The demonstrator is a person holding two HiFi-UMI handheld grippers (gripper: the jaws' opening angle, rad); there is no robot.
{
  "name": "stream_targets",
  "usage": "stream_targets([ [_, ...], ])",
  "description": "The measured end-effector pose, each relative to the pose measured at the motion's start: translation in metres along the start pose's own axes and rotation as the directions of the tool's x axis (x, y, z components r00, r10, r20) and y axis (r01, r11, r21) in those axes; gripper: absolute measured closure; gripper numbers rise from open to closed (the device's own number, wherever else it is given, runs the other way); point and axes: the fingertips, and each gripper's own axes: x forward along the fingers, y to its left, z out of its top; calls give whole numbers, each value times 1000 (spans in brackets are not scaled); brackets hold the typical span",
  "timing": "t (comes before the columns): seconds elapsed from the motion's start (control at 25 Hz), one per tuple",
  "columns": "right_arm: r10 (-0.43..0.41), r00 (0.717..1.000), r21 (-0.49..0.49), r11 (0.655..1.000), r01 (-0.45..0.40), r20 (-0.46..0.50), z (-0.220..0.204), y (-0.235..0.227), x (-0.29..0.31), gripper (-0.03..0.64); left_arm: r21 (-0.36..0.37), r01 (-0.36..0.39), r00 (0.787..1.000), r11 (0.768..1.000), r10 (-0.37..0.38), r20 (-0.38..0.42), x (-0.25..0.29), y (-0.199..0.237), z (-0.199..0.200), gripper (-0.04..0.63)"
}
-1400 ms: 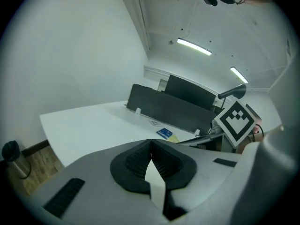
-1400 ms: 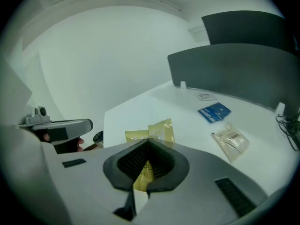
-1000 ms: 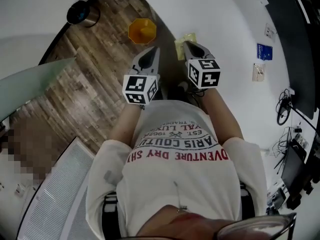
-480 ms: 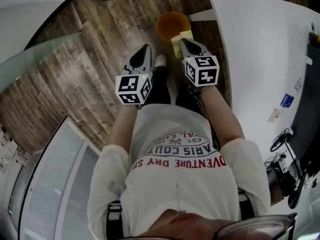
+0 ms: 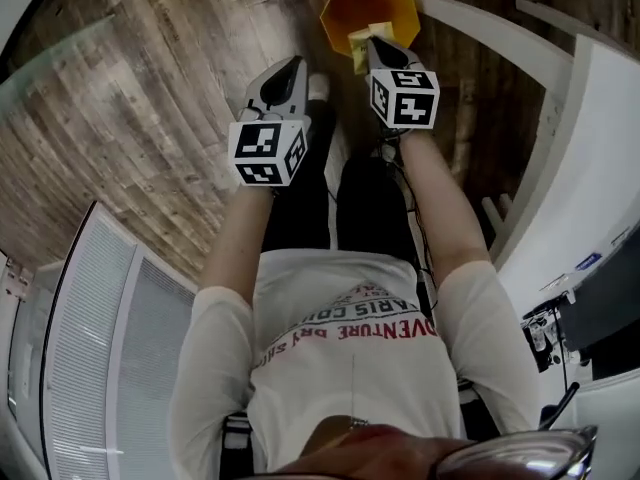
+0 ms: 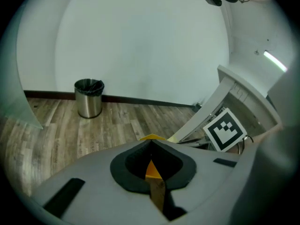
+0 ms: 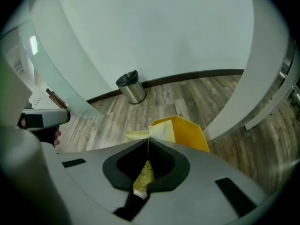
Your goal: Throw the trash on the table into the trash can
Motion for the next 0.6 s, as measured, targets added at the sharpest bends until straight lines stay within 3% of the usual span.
stream_targets([
  [0.2,16,1000,-30,999,-16,-20,-57,-21,86,589,-43,-34,999,998,33,-38,47,36,-68,572],
  [0.48,-53,999,-34,998,52,-8,-71,-55,138,588,-38,-103,995,994,103,-11,67,75,-90,572],
  [0.52,-60,998,-36,998,60,-7,-74,-58,139,573,-46,-114,994,992,114,-7,68,77,-91,572],
  [0.6,-64,998,-41,997,64,-7,-76,-58,135,474,-53,-129,992,990,129,-6,65,76,-91,572],
])
